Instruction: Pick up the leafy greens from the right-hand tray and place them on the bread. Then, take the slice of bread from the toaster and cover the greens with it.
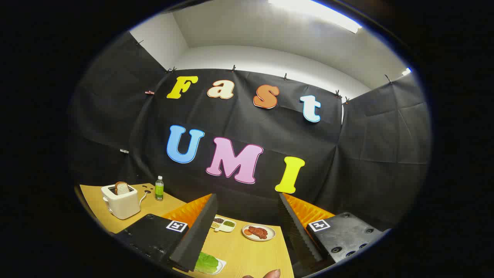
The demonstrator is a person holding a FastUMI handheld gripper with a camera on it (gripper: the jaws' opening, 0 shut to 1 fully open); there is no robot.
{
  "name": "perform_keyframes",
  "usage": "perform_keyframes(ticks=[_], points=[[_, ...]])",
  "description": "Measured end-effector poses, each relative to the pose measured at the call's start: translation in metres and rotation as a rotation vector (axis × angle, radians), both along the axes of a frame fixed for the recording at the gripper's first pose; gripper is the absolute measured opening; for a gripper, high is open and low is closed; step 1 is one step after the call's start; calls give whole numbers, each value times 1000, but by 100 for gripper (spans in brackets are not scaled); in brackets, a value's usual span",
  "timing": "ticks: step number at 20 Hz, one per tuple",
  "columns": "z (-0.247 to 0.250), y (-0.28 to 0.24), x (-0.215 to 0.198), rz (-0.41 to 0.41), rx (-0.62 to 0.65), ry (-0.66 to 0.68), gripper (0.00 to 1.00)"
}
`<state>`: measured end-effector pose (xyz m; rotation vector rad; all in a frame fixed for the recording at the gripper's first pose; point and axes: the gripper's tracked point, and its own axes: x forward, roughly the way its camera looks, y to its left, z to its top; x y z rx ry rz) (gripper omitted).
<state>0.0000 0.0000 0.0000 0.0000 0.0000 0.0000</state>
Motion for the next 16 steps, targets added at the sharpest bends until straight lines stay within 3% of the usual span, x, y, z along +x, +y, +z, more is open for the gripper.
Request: perform_keyframes(ticks=[16], points=[[1,0,4,5,-13,6,97]])
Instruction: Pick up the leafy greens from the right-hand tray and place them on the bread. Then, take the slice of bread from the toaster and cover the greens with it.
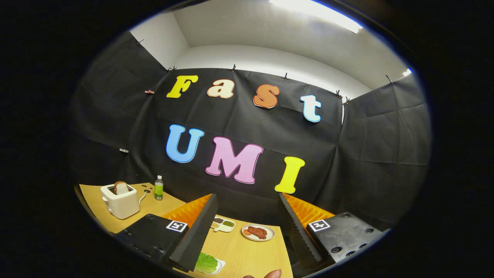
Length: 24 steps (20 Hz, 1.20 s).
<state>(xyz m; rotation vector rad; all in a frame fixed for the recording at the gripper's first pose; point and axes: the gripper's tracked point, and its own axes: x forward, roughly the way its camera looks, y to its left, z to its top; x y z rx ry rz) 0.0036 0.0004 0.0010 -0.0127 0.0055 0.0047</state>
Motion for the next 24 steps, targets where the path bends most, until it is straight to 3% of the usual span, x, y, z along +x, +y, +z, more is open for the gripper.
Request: perform_keyframes(ticks=[4,7,10,14,18,21,24], points=[[-7,7,5,26,-17,21,97],[-25,25,9,105,-3,84,97],[-78,64,6,266,48,251,96],[-173,102,-12,391,70,518,95],[-276,125,-23,454,12,723,90],[-324,137,-20,464,41,830,81],[-365,144,-17,451,67,922,79]])
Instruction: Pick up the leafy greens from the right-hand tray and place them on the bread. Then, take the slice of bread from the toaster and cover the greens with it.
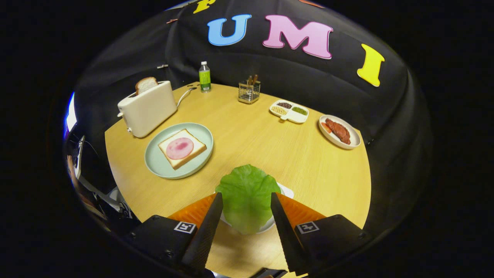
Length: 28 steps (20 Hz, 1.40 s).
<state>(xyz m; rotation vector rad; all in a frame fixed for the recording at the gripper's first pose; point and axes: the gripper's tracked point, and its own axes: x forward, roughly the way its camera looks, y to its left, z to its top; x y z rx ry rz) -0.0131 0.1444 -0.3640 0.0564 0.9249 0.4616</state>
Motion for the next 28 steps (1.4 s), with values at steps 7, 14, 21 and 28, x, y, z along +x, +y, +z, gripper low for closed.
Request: perform_keyframes(ticks=[7,14,21,28], points=[[-60,22,12,0,7,127,73],[-79,16,6,29,-22,154,47],[-50,23,4,26,-8,120,7],[63,69,19,88,94,0,6]])
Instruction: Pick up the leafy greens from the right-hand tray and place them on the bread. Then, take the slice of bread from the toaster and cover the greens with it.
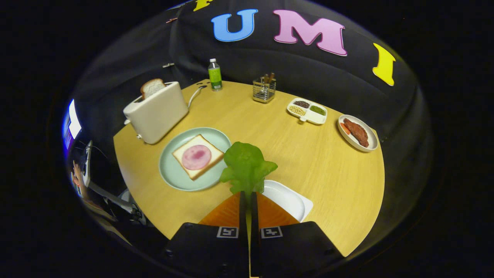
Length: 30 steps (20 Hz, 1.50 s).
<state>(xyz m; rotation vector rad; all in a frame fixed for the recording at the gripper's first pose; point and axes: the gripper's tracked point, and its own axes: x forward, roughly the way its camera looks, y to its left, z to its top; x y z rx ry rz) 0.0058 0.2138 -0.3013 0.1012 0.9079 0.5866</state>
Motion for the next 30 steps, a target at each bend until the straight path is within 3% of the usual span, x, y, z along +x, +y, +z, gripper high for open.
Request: perform_keyframes(ticks=[5,12,16,20,26,30], points=[[44,67,20,62,53,-25,7],[38,140,34,102,62,27,7],[18,151,48,67,15,25,9],[0,148,64,9,-68,-23,100],[104,146,89,-80,71,-274,99],[201,153,104,-80,126,-467,98]])
